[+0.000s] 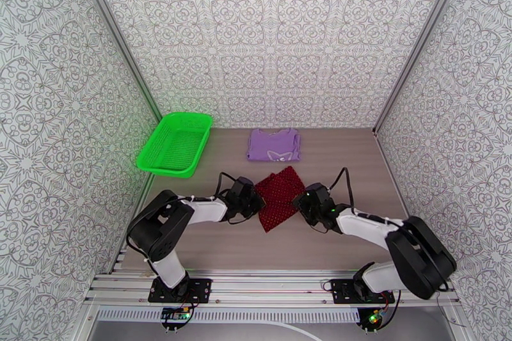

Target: Fold and stack the mixed laundry pile

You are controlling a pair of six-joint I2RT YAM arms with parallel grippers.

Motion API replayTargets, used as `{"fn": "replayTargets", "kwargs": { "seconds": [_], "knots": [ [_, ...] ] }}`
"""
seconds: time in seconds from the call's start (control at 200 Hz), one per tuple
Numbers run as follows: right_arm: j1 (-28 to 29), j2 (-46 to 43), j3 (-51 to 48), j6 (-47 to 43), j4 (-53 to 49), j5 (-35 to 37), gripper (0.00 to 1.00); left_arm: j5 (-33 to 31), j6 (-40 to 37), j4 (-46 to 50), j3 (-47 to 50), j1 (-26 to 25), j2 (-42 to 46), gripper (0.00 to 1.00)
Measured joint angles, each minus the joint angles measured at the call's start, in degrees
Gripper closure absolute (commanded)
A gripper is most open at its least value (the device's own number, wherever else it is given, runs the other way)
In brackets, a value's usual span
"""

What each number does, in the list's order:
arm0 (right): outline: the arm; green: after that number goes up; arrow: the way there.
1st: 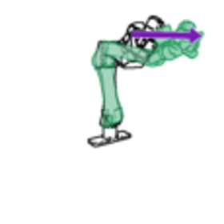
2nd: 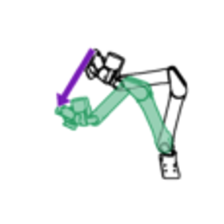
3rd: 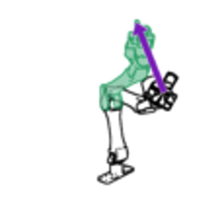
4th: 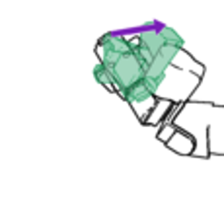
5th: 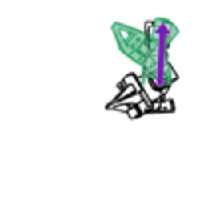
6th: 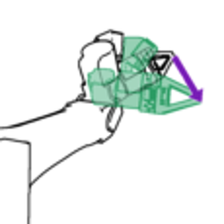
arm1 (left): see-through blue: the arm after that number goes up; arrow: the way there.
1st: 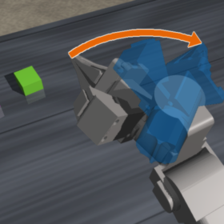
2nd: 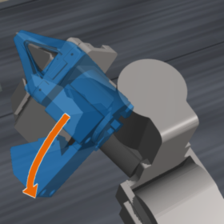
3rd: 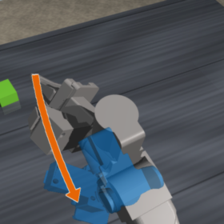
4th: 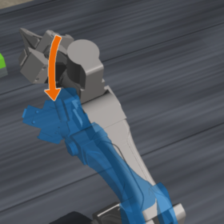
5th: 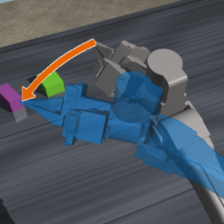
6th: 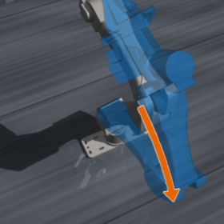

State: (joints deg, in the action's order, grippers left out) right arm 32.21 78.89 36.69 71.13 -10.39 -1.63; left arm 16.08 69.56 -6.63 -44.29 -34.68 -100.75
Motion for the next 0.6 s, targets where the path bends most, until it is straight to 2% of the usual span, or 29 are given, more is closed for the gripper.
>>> {"fn": "replayTargets", "kwargs": {
  "seconds": [0.195, 0.355, 0.46, 0.6],
  "knots": [
    [-0.76, -0.96, 17.94, -26.34, -17.99, 1.07, 0.01, 3.78, -6.95, 5.97, -3.52, 4.11, -1.18, 1.00],
    [-3.72, 10.45, 31.85, -47.63, -27.63, 1.03, 0.01, 4.74, -13.66, 14.14, -8.76, 7.19, -2.89, 1.00],
    [-6.56, 20.33, 35.56, -56.22, -30.62, 0.15, 0.01, 4.35, -17.90, 19.80, -12.41, 8.76, -3.98, 1.00],
    [-9.29, 28.35, 36.22, -61.75, -32.17, -3.85, 0.01, 2.05, -22.12, 26.12, -16.24, 9.62, -4.81, 1.00]
  ]
}}
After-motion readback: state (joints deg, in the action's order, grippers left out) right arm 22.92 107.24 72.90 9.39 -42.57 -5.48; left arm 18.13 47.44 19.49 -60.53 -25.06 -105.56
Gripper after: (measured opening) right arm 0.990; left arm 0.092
